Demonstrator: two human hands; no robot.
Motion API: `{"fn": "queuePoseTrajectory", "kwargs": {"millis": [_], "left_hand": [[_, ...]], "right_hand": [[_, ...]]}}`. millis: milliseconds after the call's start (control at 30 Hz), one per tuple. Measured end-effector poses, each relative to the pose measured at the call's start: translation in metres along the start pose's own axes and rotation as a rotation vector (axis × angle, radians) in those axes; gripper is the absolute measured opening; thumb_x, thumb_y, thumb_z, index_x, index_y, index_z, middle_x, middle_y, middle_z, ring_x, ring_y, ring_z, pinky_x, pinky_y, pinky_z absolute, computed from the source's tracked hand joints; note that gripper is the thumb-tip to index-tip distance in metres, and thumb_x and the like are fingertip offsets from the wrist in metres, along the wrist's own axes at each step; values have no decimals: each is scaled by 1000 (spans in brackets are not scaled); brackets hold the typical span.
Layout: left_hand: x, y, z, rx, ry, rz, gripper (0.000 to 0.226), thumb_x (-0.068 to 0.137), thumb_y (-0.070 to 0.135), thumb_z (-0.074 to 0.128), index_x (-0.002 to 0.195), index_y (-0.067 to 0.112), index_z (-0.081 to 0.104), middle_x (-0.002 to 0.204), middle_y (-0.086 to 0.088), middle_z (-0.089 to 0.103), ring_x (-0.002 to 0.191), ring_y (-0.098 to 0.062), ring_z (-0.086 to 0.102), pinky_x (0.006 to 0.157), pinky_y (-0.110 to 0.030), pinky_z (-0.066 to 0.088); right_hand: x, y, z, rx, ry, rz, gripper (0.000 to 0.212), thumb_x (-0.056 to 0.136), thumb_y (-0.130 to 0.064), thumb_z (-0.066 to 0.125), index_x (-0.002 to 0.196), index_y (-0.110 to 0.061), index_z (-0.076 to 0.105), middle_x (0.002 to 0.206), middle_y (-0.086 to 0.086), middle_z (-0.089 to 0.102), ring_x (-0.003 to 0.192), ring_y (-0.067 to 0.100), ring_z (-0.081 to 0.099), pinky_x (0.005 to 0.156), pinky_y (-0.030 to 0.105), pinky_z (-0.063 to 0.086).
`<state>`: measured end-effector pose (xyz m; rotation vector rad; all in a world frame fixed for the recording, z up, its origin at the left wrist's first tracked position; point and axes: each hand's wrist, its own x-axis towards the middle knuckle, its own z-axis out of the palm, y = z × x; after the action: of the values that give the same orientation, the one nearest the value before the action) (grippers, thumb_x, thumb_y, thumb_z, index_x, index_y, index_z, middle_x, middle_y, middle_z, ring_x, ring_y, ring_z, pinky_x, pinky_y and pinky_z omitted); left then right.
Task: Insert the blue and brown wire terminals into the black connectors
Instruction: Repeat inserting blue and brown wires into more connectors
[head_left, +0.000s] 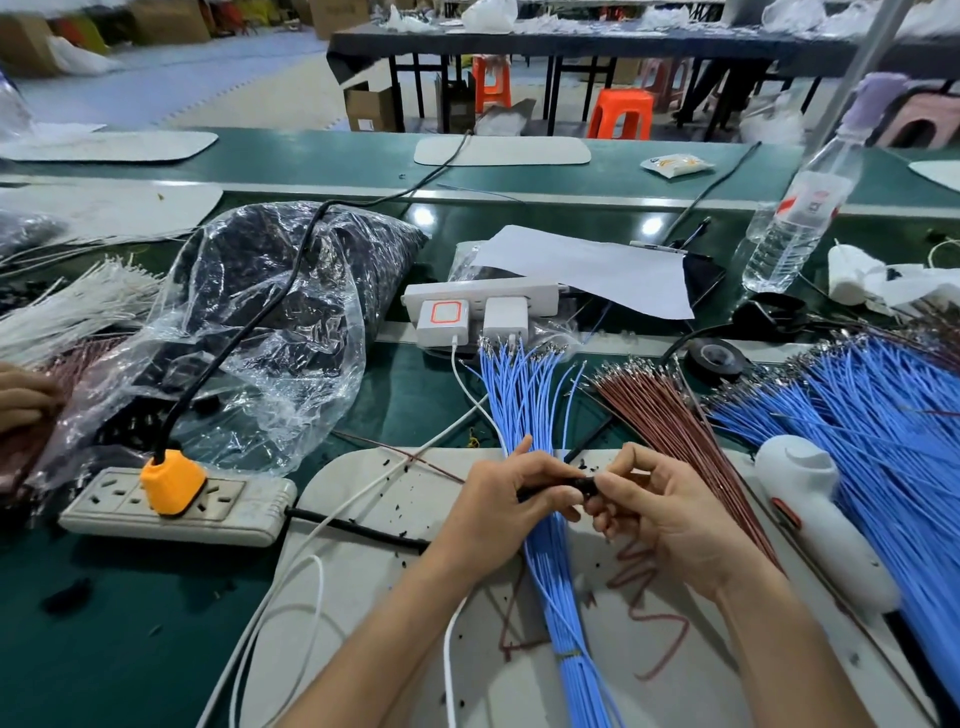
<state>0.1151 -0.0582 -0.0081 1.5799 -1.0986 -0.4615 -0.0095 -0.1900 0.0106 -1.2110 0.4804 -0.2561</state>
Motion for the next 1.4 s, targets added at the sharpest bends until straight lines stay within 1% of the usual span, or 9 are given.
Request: {"fn": "queuePoseTrajectory", "kwargs": {"millis": [500,667,700,767,833,900,1067,1233,1400], "left_hand": [[-2,-7,3,40,49,55,8,81,4,71,88,2,69,72,-3,73,62,11,59,115,-16,14],[-1,-4,2,-15,42,-6,6,83,5,70,88,4,67,73,-3,73,64,1,65,115,-17,18],[-1,-3,1,-62,37,-25,5,84,6,69,88,4,66,73,1,73,64,-3,66,111,-18,27],[-1,-1,1,-127,35,-61,6,85,7,68,89,3,66,69,9,70,62,-5,66,86,-18,49],[-1,-1,2,-122,51,-61,5,86,7,68,89,3,67,67,11,68,61,-3,64,67,-17,51],[0,-1,2,-101,67,-43,3,86,8,67,88,6,67,68,8,68,61,-4,64,65,-17,51],[0,-1,0,-105,75,-24,3,88,10,65,89,7,66,71,4,70,62,-10,66,65,-18,52],[0,-2,1,-118,58,-34,6,88,12,65,91,7,66,75,-5,72,66,-17,70,67,-23,55],[-1,-2,1,-159,32,-53,6,88,13,64,88,19,64,74,0,73,63,-12,68,67,-19,52]], "right_hand": [[1,8,4,121,27,35,17,75,-8,63,69,-5,47,60,20,62,47,18,60,43,19,49],[2,7,10,147,50,3,15,74,-10,63,66,-6,50,58,19,62,45,18,58,42,20,48],[2,7,12,153,53,-14,14,74,-11,63,64,-9,53,58,17,62,45,17,58,42,19,48],[4,8,15,141,57,-41,16,76,-14,64,60,-16,61,58,13,62,46,15,57,44,19,48],[5,9,15,133,60,-61,11,76,-17,65,65,-18,66,59,11,61,47,14,56,46,19,48],[6,11,13,158,58,-75,6,74,-17,68,75,-11,67,62,12,62,51,15,57,49,20,49],[6,11,8,134,57,-118,23,70,-15,70,87,-1,65,69,17,67,56,18,63,53,21,52],[4,9,11,27,104,-191,15,70,-9,66,82,-1,64,66,17,66,54,20,61,52,23,52],[2,4,8,35,151,-200,8,73,-4,64,80,0,62,62,15,64,51,19,58,48,22,49]]}}
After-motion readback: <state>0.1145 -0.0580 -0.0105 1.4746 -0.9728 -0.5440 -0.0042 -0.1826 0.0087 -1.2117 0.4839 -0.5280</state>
